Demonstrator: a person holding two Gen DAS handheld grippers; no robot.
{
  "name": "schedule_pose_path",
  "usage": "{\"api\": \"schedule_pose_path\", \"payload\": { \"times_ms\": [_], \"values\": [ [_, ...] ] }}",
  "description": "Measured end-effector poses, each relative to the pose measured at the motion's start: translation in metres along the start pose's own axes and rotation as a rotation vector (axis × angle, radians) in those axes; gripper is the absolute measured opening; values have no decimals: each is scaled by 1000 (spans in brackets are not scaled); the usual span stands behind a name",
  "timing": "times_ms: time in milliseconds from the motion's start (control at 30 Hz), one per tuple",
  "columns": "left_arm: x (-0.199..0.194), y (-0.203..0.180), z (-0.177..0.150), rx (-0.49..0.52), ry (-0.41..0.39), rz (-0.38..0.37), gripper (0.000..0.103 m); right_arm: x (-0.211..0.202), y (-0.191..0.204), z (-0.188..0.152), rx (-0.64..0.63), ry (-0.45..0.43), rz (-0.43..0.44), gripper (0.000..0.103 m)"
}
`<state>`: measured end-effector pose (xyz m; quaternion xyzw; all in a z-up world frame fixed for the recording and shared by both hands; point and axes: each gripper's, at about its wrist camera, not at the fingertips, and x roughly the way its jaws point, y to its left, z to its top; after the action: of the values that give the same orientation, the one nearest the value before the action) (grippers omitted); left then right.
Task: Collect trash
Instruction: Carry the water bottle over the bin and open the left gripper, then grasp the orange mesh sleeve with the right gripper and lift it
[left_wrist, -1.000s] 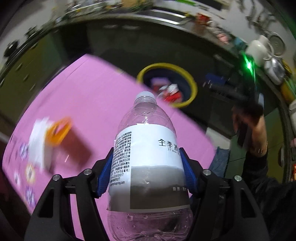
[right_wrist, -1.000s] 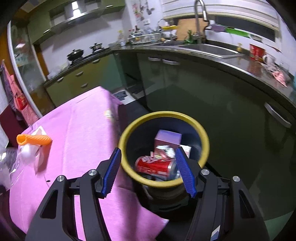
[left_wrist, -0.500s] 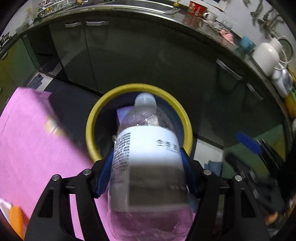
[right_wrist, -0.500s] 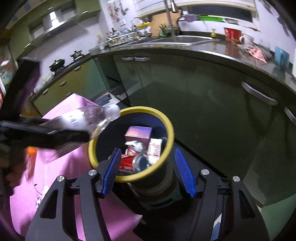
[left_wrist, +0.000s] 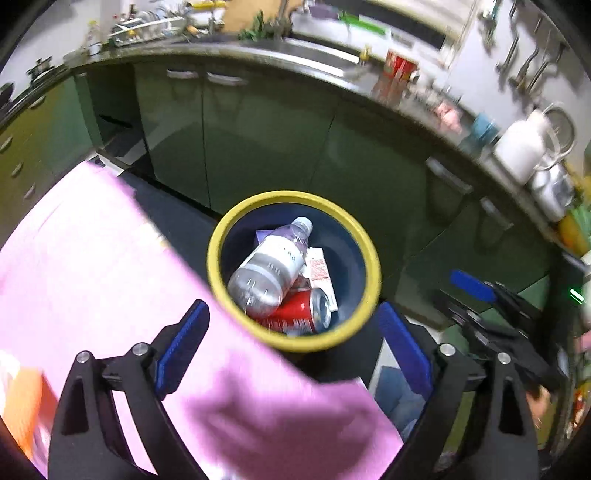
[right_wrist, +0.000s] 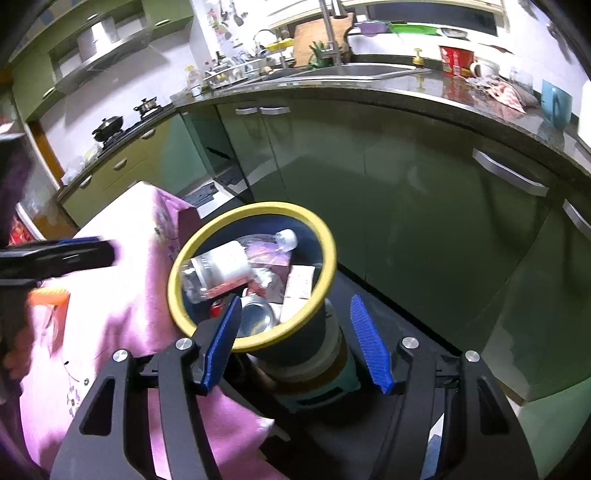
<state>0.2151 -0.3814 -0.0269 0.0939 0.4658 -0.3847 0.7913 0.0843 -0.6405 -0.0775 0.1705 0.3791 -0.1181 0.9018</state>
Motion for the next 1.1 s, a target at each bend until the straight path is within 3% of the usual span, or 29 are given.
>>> {"api": "schedule_pose_path", "payload": {
  "times_ms": [167, 267, 400, 533, 633, 700, 833, 1100],
  "values": [
    [-70, 13, -60, -48, -118, -8, 91, -1, 27, 1, -50, 6, 24, 61],
    [-108, 30, -104, -106, -191, 18, 92, -1, 55, 3, -92, 8, 82, 61],
    [-161, 67, -167, -224, -279, 125, 94, 3, 124, 1, -216, 29, 208, 61],
    [-199, 106, -217, -362, -328, 237, 95, 11, 190, -5, -321, 42, 292, 61],
    [-217, 129, -249, -434, -346, 313, 96, 16, 252, -14, -407, 70, 415, 61],
    [-223, 142, -264, -463, -343, 344, 96, 15, 285, -21, -467, 69, 474, 61],
    [-221, 162, -278, -507, -328, 312, 96, 6, 341, -32, -571, 36, 516, 61],
    [-215, 168, -283, -475, -330, 269, 96, 16, 394, -32, -638, 11, 483, 65]
  ]
}}
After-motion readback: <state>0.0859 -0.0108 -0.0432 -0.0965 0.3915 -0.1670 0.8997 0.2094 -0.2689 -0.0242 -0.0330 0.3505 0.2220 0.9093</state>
